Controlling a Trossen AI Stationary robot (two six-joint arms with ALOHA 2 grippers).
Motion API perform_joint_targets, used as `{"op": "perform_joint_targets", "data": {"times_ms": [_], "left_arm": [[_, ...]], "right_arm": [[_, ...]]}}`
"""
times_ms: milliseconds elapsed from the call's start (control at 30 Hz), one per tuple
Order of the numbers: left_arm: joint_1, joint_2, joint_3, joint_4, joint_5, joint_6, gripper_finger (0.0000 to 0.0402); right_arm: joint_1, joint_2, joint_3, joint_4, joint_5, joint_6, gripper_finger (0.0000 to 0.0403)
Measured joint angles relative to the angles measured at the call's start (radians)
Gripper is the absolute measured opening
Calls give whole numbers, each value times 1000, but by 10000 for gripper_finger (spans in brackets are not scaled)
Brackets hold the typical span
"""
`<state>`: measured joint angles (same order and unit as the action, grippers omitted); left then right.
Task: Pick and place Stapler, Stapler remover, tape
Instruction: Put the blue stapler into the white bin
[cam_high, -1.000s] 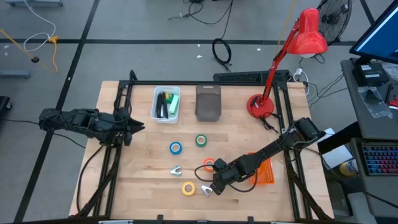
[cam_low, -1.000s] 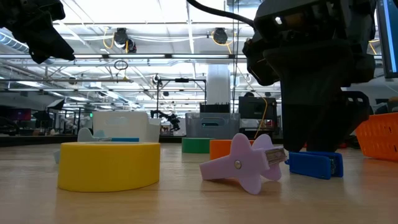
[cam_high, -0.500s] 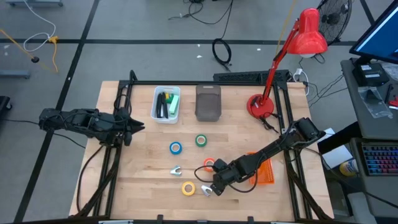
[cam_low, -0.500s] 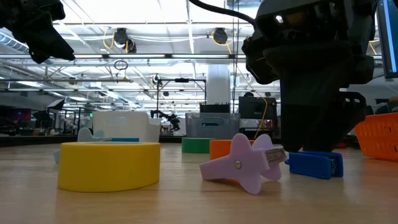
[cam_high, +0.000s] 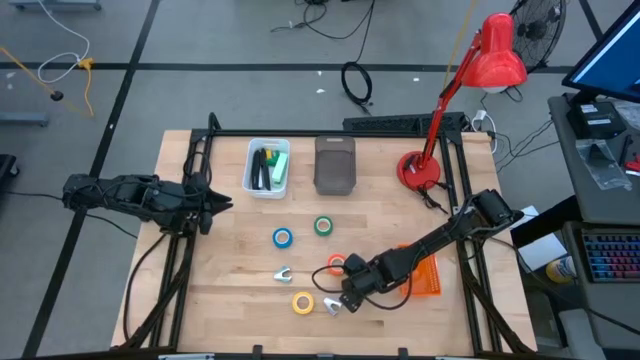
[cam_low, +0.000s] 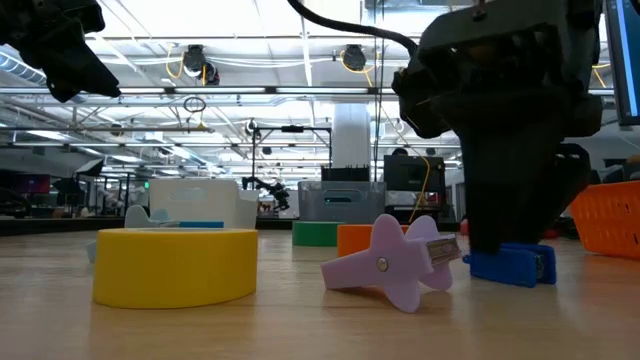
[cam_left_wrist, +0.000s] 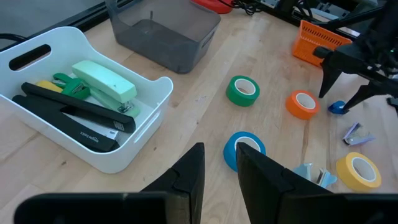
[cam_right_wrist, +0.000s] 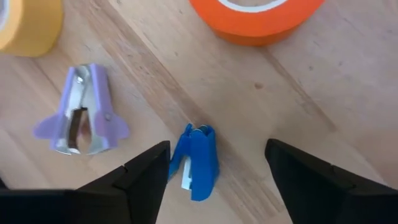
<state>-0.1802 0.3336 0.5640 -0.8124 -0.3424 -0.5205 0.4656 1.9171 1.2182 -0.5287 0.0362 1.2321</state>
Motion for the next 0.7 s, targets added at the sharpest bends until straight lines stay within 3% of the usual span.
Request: {"op": "perform_joint_targets", "data": {"times_ms": [700], "left_arm": [[0,0,0,0,0,1,93]], "right_arm": [[-5,-3,-1,-30,-34,-44,123]]}}
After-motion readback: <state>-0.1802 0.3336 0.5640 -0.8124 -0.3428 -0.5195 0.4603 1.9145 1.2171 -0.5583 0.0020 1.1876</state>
